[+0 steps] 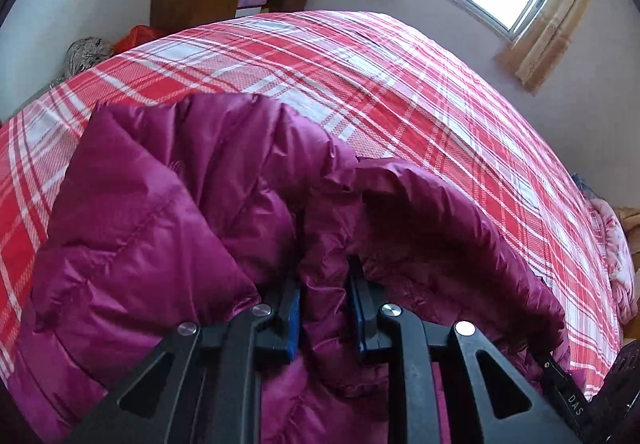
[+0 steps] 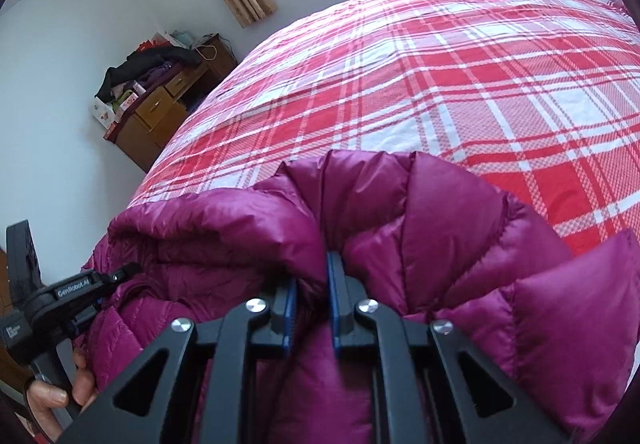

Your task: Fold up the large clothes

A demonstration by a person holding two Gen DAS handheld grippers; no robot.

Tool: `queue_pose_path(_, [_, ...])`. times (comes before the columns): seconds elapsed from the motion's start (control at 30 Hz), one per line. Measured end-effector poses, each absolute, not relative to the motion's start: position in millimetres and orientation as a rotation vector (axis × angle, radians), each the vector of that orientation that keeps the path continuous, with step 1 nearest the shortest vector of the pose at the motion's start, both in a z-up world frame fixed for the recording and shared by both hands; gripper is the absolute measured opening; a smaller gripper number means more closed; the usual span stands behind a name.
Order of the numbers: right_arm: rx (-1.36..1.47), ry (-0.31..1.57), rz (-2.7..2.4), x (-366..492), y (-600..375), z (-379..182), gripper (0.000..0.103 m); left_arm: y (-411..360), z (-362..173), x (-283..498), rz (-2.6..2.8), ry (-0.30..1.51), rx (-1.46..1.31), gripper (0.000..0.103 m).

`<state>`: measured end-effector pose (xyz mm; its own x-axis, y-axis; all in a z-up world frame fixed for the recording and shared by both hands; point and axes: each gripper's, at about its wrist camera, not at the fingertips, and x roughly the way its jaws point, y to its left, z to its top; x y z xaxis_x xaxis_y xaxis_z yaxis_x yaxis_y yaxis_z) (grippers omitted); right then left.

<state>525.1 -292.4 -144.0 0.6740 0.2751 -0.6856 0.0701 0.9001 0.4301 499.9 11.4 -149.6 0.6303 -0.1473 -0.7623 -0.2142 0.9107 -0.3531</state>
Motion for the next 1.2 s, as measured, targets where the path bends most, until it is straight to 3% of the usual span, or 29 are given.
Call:
queue_pose_path(0.17, [0.457, 0.836, 0.131, 527, -293, -143, 0.018, 6, -155, 499, 0.064, 0.835, -0.417, 0.021])
queue_pose_path(0.27, [0.406, 0.872, 0.097, 523, -292, -128, 0.03, 7, -154, 499, 0.056, 0.828, -0.425, 0.021])
queue_pose_path(0.33, [0.369, 0.764, 0.034, 505, -297, -101, 0.036, 9, -155, 500, 0.047, 0.821, -0.441, 0.021])
queue_pose_path(0.43, [0.35, 0.626, -0.044, 492, -297, -65, 0.037, 9, -154, 500, 0.049, 0.815, -0.436, 0.021])
queue_pose_path(0.53, [0.327, 0.673, -0.012, 528, -276, -58, 0.037, 7, -154, 500, 0.052, 0.813, -0.427, 0.021])
queue_pose_path(0.77, [0.264, 0.937, 0.035, 567, -244, -122, 0.037, 12, -155, 497, 0.031, 0.808, -0.461, 0.021])
queue_pose_path(0.9, [0.147, 0.841, 0.071, 546, -240, -131, 0.034, 12, -149, 491, 0.037, 0.814, -0.437, 0.021])
queue_pose_path(1.1, [0.107, 0.834, 0.054, 546, -233, -132, 0.034, 13, -84, 456, 0.079, 0.639, -0.326, 0.021])
queue_pose_path(1.2, [0.088, 0.829, 0.046, 548, -230, -131, 0.034, -7, -56, 483, 0.0, 0.657, -0.246, 0.021])
